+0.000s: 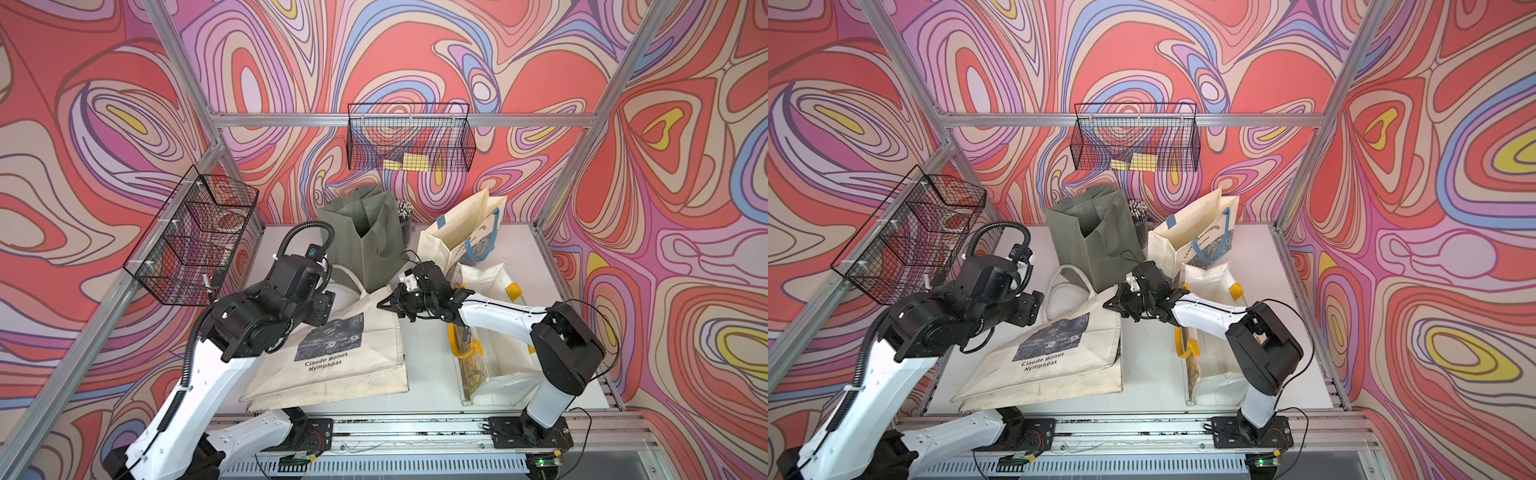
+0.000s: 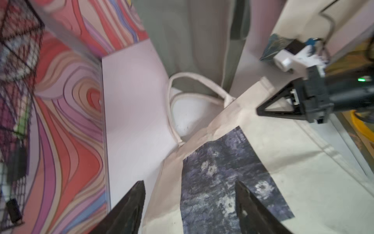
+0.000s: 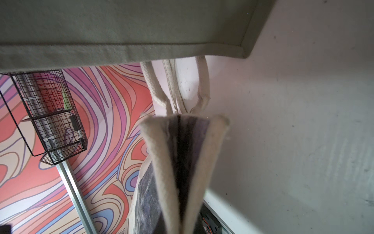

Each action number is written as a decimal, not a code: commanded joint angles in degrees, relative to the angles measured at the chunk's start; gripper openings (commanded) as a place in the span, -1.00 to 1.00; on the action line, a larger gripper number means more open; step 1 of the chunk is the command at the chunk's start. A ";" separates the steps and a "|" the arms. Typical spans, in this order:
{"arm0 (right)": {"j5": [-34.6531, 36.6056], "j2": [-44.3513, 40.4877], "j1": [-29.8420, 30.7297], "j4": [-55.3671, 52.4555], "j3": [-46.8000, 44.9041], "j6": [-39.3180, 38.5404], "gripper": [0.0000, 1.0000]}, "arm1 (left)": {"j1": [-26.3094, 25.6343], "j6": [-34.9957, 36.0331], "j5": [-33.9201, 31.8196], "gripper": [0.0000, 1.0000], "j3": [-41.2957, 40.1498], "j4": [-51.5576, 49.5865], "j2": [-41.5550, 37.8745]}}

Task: Put away the canvas bag
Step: Place the canvas bag at the center of the board.

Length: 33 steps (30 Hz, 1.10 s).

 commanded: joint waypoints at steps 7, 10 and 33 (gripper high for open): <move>2.26 -2.43 -0.32 -8.15 2.22 -10.75 -1.00 | 19.34 -4.94 23.67 0.56 -6.70 -2.66 5.48; 1.91 -1.65 -0.31 -8.47 2.54 -11.85 -1.00 | 21.49 -5.01 23.28 0.60 -10.01 -2.86 6.90; -6.14 4.98 -1.38 -12.55 9.55 -19.80 -1.00 | 48.34 -18.59 41.58 0.97 -37.32 15.77 9.57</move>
